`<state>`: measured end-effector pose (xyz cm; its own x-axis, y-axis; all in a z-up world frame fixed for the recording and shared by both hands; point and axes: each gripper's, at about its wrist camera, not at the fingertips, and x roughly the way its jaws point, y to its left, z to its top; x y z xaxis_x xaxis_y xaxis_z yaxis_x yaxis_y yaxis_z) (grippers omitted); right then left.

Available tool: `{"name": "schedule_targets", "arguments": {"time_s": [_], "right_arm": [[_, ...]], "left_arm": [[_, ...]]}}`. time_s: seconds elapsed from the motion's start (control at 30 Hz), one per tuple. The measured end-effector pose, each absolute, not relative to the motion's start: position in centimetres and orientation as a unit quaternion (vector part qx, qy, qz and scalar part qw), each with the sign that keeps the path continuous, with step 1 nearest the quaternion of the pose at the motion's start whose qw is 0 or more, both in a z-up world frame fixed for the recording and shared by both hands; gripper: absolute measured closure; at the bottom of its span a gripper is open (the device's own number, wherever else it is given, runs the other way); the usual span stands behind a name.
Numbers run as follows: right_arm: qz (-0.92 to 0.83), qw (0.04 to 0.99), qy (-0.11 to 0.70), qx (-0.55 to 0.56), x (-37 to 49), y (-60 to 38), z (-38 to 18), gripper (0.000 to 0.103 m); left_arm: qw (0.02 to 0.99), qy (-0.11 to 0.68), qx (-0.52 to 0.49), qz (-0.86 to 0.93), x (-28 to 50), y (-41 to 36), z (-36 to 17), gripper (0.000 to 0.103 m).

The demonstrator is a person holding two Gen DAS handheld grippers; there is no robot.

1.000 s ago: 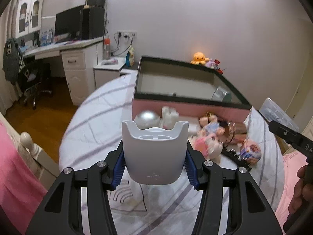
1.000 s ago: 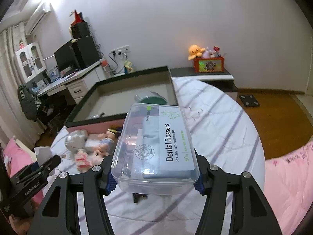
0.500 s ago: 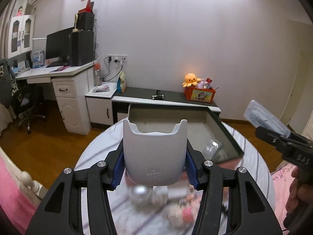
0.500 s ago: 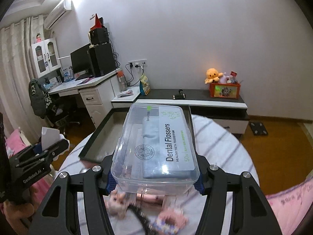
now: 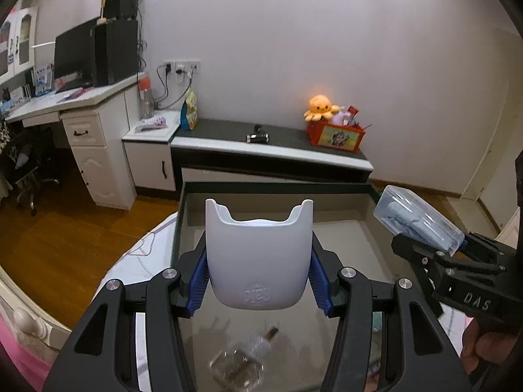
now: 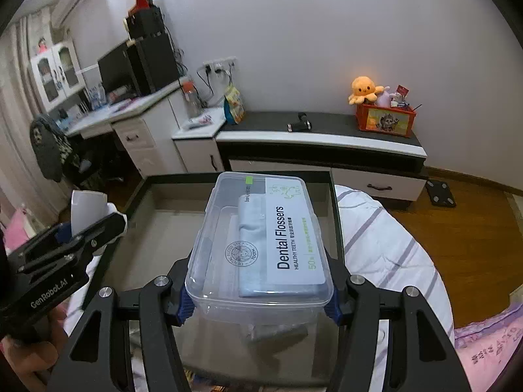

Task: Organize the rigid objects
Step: 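Lower the cup holder and flosser box into the pink box and release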

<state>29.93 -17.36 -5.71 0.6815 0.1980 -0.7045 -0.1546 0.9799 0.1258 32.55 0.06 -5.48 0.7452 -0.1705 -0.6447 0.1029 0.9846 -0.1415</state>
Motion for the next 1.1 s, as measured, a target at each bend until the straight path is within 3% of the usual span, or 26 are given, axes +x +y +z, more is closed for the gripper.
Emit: {"name": "schedule_targets", "arguments": {"time_s": [0.27, 0.3, 0.33, 0.43, 0.5, 0.57, 0.63, 1.1], "right_arm": [[0.093, 0.895, 0.435, 0.023, 33.0, -17.0, -8.6, 0.04], [0.094, 0.894, 0.438, 0.022, 33.0, -16.9, -8.9, 0.027], [0.095, 0.893, 0.439, 0.026, 33.0, -17.0, -9.0, 0.014], [0.093, 0.894, 0.436, 0.045, 32.3, -17.7, -8.8, 0.014], [0.089, 0.898, 0.427, 0.054, 31.7, -18.2, -8.3, 0.014], [0.082, 0.901, 0.421, 0.059, 31.0, -18.7, -7.8, 0.013], [0.075, 0.906, 0.412, 0.062, 30.0, -19.0, -7.4, 0.0], [0.087, 0.935, 0.334, 0.081, 17.9, -18.7, -3.1, 0.0]], "left_arm": [[0.91, 0.406, -0.045, -0.073, 35.4, -1.2, -8.9, 0.048], [0.908, 0.41, -0.044, -0.071, 35.4, -1.2, -9.0, 0.041], [0.909, 0.408, -0.041, -0.069, 35.1, -1.2, -8.9, 0.027], [0.922, 0.384, -0.032, -0.047, 33.6, -0.8, -7.9, 0.006], [0.926, 0.371, -0.042, -0.048, 32.6, 0.0, -7.2, 0.0], [0.931, 0.359, -0.047, -0.044, 31.3, 0.7, -6.4, 0.0], [0.936, 0.347, -0.046, -0.04, 29.7, 1.0, -5.6, 0.0], [0.956, 0.284, -0.051, -0.047, 16.1, 1.7, -1.7, 0.0]]}}
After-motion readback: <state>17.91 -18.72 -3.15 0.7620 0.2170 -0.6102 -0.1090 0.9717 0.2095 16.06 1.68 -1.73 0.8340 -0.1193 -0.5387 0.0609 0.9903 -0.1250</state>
